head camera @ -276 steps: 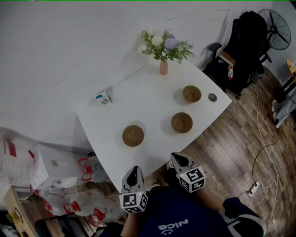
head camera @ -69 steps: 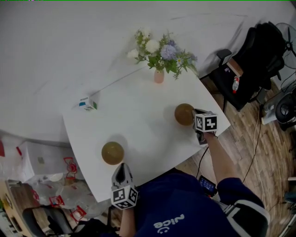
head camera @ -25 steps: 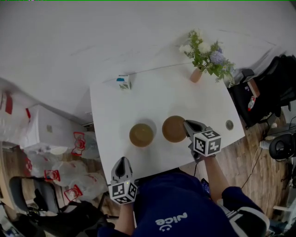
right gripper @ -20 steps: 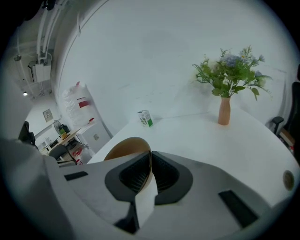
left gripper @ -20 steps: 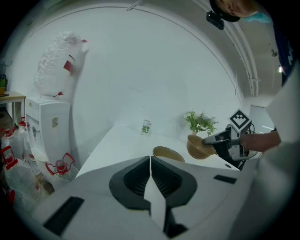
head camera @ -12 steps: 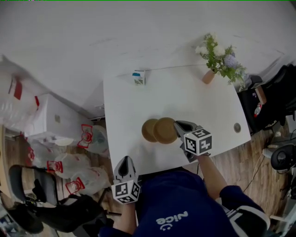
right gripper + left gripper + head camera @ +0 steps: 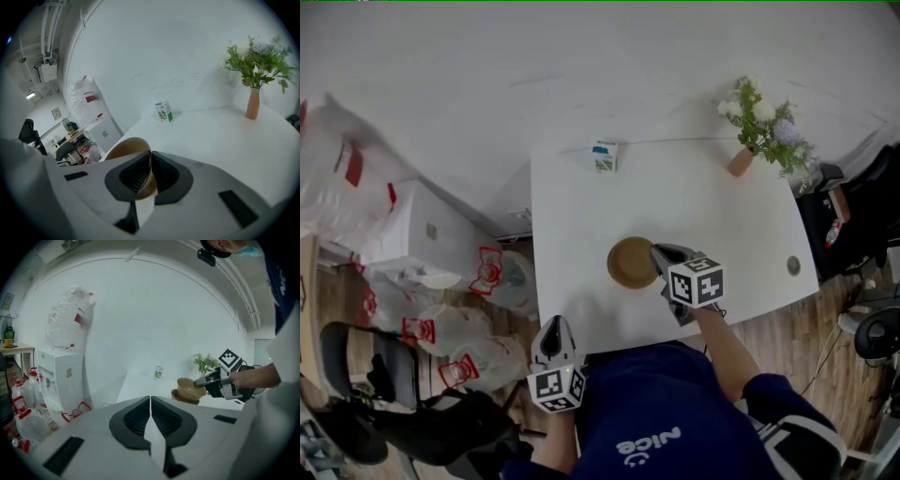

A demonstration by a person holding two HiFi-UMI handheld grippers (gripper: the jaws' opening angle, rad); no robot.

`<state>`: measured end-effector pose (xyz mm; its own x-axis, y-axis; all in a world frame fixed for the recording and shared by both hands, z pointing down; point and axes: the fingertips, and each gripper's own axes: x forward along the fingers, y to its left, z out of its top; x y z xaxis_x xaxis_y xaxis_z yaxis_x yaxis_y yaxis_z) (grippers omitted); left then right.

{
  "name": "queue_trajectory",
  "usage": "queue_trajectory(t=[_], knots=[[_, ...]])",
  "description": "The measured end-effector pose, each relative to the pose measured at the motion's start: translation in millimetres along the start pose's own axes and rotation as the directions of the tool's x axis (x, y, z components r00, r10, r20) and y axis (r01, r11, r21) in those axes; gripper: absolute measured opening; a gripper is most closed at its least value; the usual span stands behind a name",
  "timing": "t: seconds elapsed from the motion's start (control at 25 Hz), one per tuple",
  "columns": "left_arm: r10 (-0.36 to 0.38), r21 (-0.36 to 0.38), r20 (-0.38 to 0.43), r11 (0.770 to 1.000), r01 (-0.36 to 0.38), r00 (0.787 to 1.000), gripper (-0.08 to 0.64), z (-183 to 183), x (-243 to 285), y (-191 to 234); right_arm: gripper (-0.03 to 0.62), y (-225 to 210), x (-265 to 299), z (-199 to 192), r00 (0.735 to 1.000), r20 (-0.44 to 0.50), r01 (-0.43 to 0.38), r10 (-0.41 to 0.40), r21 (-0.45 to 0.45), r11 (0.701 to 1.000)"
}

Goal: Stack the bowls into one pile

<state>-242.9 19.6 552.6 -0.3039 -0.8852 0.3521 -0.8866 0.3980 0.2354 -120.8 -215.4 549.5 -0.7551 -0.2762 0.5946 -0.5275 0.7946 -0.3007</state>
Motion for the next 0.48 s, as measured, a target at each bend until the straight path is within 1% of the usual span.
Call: queue_trajectory(t=[0.08, 0.16, 0.24, 0.48], knots=[[0.002, 0.0, 0.006, 1.0, -0.002, 1.0, 0.026, 2, 0, 5, 0.035, 1, 7, -2, 1.0, 0.003, 0.007, -0.007, 0.003, 1.0], [-0.003, 0.003, 0.005, 1.0, 0.003, 1.0, 0.026, 2, 0, 9, 0.035, 3, 14, -5, 1.0, -0.015, 0.026, -0.026, -0.015, 1.0], [-0.017, 0.013, -0.003, 1.0, 0.017, 1.0, 0.026, 1, 1, 11, 0.035, 5, 19, -9, 0.998, -0.033, 0.053, -0.055, -0.039, 0.998], [-0.061, 0.057, -0.011, 0.996, 0.061, 0.998, 0.026, 4, 8, 9, 0.035, -1, 26, -14, 0.991, -0.048, 0.12, -0.122, -0.053, 0.991]])
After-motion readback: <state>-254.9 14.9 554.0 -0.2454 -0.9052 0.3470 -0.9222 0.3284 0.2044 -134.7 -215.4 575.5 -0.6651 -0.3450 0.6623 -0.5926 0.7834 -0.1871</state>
